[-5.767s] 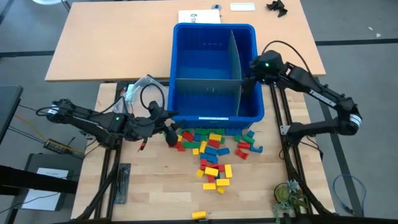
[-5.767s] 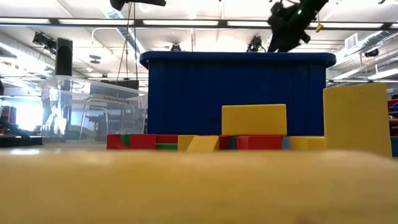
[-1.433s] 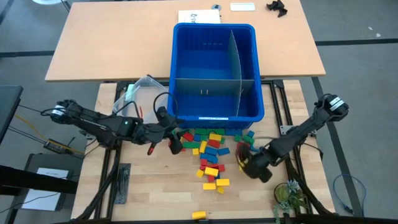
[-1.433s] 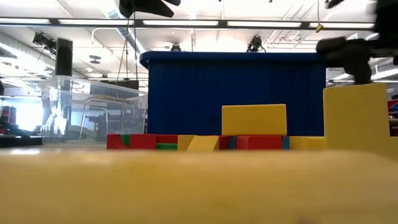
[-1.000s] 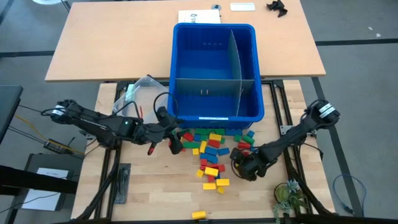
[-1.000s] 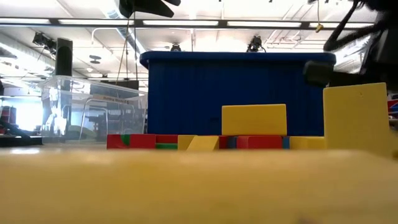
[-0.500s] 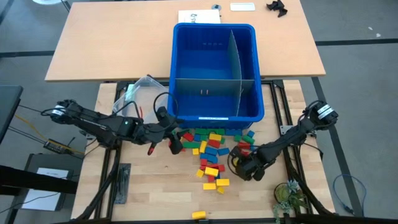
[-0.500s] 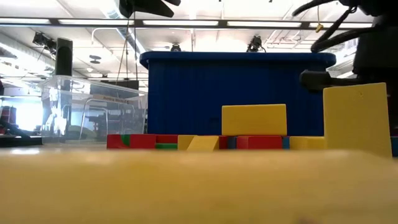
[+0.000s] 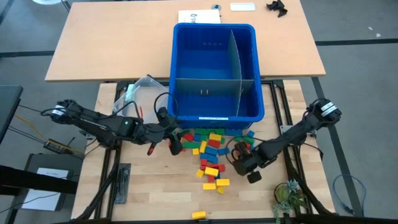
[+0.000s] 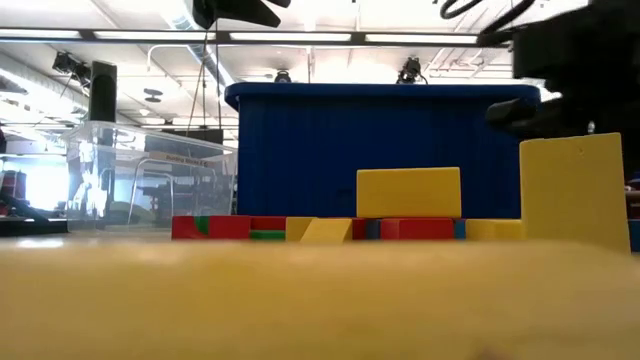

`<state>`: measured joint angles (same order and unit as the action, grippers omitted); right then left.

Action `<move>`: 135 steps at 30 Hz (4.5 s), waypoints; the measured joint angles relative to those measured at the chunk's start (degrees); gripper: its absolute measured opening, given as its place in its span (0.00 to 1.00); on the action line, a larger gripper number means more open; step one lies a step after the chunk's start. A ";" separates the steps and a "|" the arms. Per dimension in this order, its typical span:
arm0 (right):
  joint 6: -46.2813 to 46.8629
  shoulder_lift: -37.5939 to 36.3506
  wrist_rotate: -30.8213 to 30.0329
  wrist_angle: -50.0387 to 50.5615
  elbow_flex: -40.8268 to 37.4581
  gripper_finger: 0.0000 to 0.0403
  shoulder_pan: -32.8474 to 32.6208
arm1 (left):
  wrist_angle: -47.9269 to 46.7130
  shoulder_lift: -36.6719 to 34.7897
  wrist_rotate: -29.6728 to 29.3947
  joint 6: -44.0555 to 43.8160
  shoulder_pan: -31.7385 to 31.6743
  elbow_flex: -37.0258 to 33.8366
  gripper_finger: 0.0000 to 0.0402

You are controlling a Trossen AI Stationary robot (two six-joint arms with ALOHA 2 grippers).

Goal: Sort blocks
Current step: Put the yellow block into the blue bin

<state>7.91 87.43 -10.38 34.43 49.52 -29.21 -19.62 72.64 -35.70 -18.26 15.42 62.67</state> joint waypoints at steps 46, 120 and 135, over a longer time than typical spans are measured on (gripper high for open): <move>17.24 1.57 -3.54 -28.59 -11.72 0.41 1.83 | 0.58 -0.02 0.45 -0.17 0.00 0.00 0.53; -19.67 -16.15 -6.82 -16.32 13.31 0.52 76.05 | 0.99 0.00 0.42 -0.22 0.00 0.00 0.53; -8.03 -33.13 1.14 0.73 13.31 0.69 53.81 | 6.52 0.00 0.42 -0.19 -0.02 0.00 0.53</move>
<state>-0.13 54.29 -9.24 35.16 62.83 24.60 -13.10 72.64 -35.29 -18.45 15.40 62.67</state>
